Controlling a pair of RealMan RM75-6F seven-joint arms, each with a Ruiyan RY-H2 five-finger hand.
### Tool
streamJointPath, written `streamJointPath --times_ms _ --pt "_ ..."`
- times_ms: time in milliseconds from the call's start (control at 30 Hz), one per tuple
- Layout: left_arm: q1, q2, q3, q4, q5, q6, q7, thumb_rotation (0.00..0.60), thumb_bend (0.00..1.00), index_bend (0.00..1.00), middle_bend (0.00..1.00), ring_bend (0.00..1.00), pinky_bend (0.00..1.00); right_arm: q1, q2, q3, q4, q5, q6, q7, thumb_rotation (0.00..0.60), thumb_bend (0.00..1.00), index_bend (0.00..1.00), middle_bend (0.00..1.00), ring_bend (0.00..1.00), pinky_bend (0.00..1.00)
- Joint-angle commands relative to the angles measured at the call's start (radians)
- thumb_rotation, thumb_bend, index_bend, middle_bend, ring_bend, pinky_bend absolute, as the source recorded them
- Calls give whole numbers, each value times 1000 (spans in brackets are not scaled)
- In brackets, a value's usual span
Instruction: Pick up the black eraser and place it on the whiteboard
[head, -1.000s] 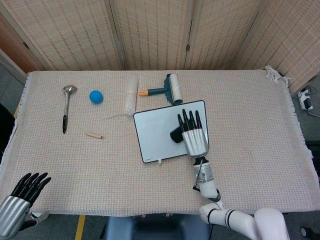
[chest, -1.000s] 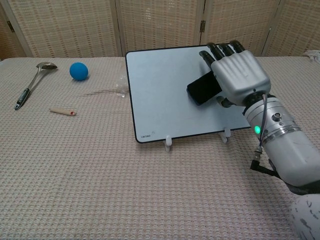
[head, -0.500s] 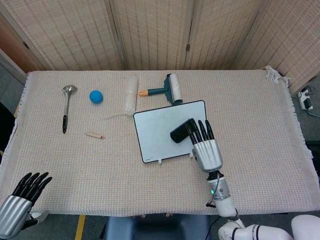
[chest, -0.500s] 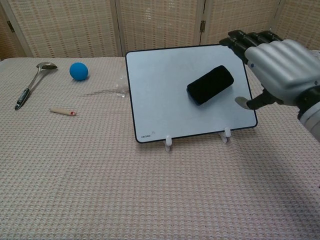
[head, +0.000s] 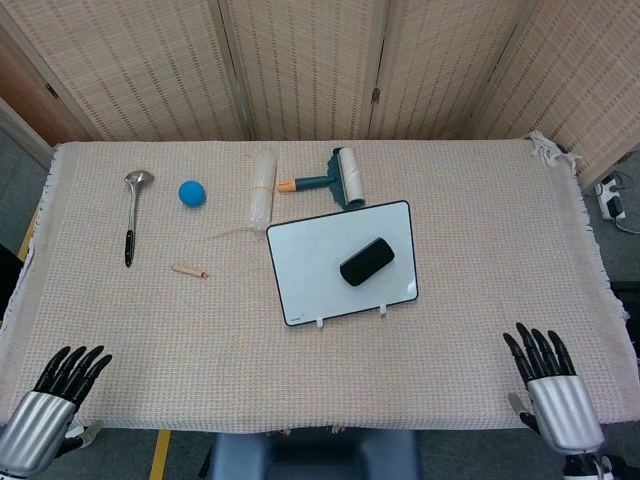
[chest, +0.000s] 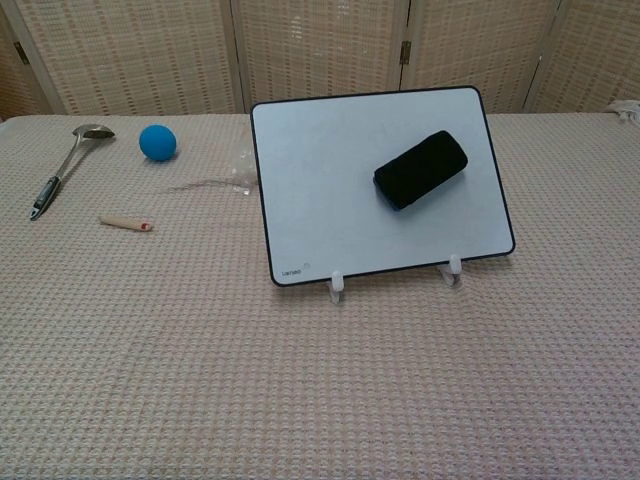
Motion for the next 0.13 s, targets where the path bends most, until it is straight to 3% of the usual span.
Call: streamJointPath --times_ms 33,133 --pt "0 -7 -1 -2 -1 -8 14 600 203 33 95 48 67 -66 40 -17 72 -49 45 97 600 308 0 0 0 0" --pt "1 -8 0 -4 -3 -11 20 600 202 33 95 48 67 -70 55 -10 65 -51 19 115 600 308 0 0 0 0"
